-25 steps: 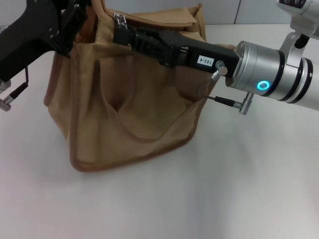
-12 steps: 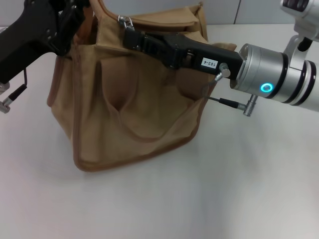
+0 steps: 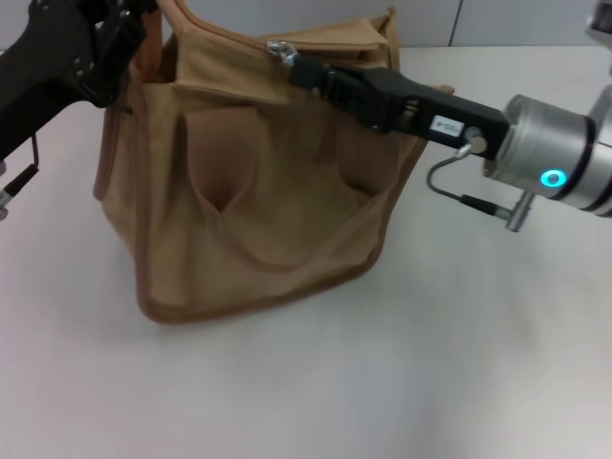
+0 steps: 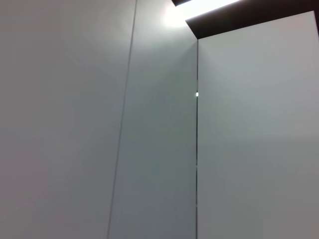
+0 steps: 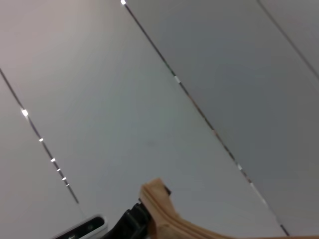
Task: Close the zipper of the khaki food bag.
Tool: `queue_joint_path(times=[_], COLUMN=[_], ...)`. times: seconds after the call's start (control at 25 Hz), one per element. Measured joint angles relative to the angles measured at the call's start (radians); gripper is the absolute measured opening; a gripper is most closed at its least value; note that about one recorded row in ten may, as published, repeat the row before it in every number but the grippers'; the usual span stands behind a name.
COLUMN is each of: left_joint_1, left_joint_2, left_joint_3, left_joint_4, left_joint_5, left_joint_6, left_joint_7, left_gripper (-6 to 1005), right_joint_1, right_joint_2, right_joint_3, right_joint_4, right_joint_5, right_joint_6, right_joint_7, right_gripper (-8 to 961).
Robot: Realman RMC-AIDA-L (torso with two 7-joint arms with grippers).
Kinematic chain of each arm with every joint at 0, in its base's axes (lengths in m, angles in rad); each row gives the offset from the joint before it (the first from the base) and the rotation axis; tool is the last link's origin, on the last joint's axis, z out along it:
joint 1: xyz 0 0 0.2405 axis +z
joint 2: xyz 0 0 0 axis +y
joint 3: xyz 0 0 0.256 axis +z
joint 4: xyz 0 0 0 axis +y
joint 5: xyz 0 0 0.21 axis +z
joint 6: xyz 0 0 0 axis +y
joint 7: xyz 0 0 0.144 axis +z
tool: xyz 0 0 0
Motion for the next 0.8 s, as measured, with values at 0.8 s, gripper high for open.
queue_joint_path(times=[0.8], left_joint_1=[0.059], left_joint_2=[0.005], left_joint_3=[-0.011], left_joint_4=[-0.002], left_joint_5=[-0.037], left_joint_6=[-0.038], left_joint_7=[0.000], left_gripper=[58], right_joint_1=[-0.178], right_joint_2=[-0.010], right_joint_3=[0.114], right_joint_4=[-0.102], right_joint_5=[0.001], right_joint_6=[0.028], right_joint_7=[0.030], right_gripper=[27])
